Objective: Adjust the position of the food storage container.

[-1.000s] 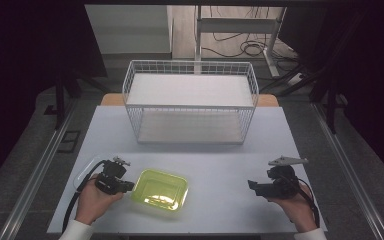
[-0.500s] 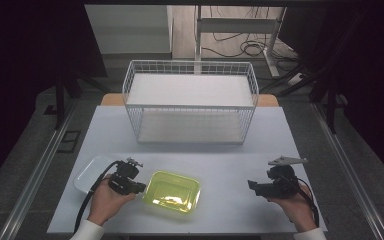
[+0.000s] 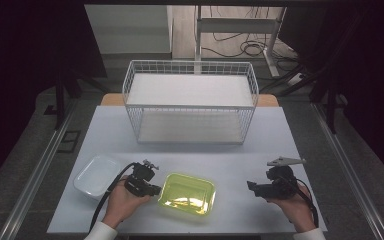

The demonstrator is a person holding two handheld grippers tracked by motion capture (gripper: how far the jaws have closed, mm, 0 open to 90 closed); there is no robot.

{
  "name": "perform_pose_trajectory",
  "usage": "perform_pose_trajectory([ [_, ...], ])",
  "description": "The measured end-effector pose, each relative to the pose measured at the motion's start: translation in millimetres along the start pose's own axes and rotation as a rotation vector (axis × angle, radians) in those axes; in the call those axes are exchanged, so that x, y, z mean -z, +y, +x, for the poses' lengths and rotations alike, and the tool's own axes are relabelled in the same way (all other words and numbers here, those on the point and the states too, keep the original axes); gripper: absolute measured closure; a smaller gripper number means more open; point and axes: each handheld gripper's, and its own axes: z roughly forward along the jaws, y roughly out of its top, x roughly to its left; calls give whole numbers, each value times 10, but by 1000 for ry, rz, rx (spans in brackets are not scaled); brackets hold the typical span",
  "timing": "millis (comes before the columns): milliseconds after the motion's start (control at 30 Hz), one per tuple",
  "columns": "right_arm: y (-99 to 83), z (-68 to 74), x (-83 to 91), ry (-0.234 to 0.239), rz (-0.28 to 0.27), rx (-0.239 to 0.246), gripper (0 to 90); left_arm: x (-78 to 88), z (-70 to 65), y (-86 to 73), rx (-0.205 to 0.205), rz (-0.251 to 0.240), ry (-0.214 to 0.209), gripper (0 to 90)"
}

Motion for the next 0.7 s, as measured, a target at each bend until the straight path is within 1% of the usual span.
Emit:
perform_pose_trajectory([
  [100, 0, 5, -5, 2, -2, 5, 184, -15, -22, 12, -7, -1, -9, 899],
  [133, 3, 14, -1, 10, -5, 6, 185, -17, -21, 12, -7, -3, -13, 899],
  [167, 19, 45, 27, 56, -24, 11, 194, 8, 11, 12, 0, -17, -21, 898],
  [200, 19, 45, 27, 56, -24, 11, 194, 8, 11, 12, 0, -17, -21, 897],
  [233, 25, 60, 38, 66, -29, 13, 201, 47, 48, 8, 6, -36, -11, 897],
  [267, 34, 83, 53, 76, -37, 26, 208, 84, 79, 0, 17, -50, -1, 896],
  [333, 40, 113, 62, 85, -38, 43, 218, 140, 130, -18, 25, -80, 6, 893],
  [367, 38, 120, 59, 87, -40, 47, 222, 170, 157, -33, 28, -100, 17, 883],
  [400, 36, 128, 54, 90, -35, 51, 226, 184, 165, -41, 36, -116, 19, 859],
  [433, 35, 133, 51, 91, -32, 54, 231, 207, 177, -51, 31, -126, 25, 832],
  [467, 34, 139, 47, 95, -30, 59, 239, 232, 184, -58, 26, -128, 27, 782],
  [500, 35, 147, 49, 105, -28, 63, 252, 257, 184, -58, 21, -124, 24, 705],
  [533, 49, 180, 60, 144, -27, 71, 291, 277, 176, -56, 21, -133, 21, 537],
  [567, 49, 180, 60, 144, -27, 71, 291, 304, 167, -54, 16, -142, 23, 537],
  [633, 74, 249, 70, 197, -32, 95, 333, 354, 162, -47, 14, -159, 20, 439],
  [700, 98, 347, 79, 230, -21, 127, 380, 392, 159, -49, 18, -182, 24, 358],
])
